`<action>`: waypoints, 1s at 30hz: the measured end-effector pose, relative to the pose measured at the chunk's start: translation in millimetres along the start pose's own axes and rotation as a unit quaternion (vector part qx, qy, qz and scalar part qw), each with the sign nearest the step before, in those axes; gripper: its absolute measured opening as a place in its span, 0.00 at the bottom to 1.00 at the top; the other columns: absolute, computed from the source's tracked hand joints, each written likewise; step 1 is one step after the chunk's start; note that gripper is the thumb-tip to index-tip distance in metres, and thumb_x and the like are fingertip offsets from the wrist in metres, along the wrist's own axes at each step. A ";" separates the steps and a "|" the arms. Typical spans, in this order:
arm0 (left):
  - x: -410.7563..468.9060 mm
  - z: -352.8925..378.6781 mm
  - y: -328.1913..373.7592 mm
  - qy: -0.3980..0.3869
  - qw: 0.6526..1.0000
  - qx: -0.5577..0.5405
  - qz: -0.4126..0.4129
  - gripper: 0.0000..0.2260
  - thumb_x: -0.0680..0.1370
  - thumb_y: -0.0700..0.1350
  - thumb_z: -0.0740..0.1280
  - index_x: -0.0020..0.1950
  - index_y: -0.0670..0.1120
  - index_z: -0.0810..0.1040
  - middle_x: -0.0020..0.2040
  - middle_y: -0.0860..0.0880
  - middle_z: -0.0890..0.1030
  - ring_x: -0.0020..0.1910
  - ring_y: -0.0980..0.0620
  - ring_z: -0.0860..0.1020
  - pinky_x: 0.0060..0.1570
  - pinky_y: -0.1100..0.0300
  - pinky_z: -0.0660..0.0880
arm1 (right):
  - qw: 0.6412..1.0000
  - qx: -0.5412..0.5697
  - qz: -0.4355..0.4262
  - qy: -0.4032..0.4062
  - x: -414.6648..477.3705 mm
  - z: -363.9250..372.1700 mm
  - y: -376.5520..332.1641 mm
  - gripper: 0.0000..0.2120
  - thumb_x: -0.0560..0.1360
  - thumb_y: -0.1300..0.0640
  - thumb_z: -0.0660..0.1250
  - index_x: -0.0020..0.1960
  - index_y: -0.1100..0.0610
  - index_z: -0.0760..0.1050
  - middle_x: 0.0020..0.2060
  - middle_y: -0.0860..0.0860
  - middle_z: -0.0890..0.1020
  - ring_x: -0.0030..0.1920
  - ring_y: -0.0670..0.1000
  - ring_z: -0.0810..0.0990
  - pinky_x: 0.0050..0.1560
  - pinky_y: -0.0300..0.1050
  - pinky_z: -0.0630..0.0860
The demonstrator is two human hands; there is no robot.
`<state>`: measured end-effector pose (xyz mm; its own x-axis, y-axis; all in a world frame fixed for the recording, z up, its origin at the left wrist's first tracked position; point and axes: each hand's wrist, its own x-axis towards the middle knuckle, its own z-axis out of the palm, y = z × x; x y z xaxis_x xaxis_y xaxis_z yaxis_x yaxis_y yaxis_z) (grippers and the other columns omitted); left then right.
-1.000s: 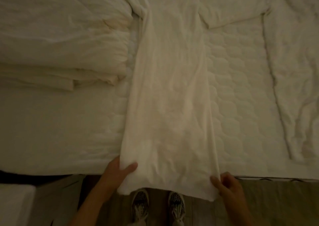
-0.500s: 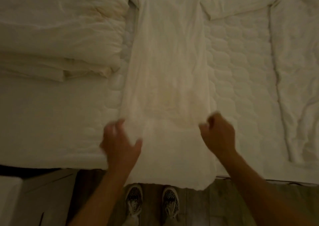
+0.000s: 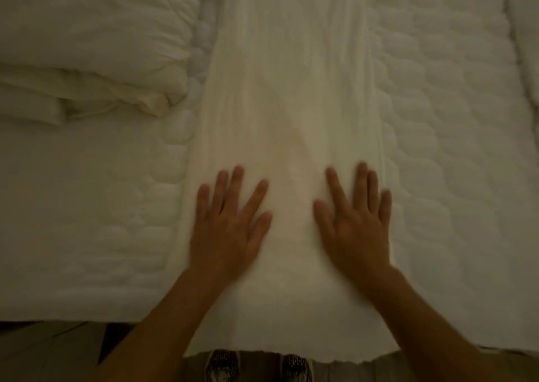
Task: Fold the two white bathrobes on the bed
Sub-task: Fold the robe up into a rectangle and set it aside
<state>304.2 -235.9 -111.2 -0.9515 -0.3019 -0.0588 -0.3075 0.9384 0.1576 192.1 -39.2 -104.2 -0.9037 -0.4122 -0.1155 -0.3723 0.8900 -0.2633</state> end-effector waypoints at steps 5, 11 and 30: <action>-110.1 -9.0 -2.3 -0.077 0.988 -0.051 -0.121 0.31 0.80 0.66 0.51 0.81 0.59 0.52 0.83 0.45 0.47 0.81 0.41 0.48 0.76 0.38 0.52 | 0.998 0.051 0.022 -0.040 -143.5 -4.7 20.2 0.31 0.81 0.40 0.51 0.82 0.47 0.54 0.82 0.58 0.50 0.81 0.58 0.48 0.78 0.64 0.53; -148.9 -48.7 -4.8 -0.046 0.812 -0.377 -0.443 0.34 0.71 0.59 0.75 0.73 0.49 0.69 0.66 0.46 0.75 0.64 0.43 0.74 0.60 0.46 0.74 | 0.925 0.310 0.220 0.013 -164.9 -41.7 30.4 0.34 0.74 0.47 0.73 0.74 0.58 0.67 0.64 0.53 0.75 0.58 0.52 0.78 0.57 0.50 0.78; -175.4 -119.7 -4.9 -0.161 0.658 -0.478 -0.558 0.24 0.69 0.44 0.80 0.62 0.38 0.79 0.56 0.39 0.82 0.50 0.41 0.80 0.53 0.48 0.77 | 0.772 0.401 0.372 -0.324 -180.5 -105.8 66.9 0.11 0.76 0.59 0.73 0.57 0.63 0.83 0.42 0.52 0.88 0.45 0.54 0.86 0.51 0.52 0.83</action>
<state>471.7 -207.6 16.4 -0.1241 -0.5177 -0.8465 -0.8252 -0.4199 0.3778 307.9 115.4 0.4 -0.4111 -0.0874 -0.9074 0.6847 0.6275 -0.3707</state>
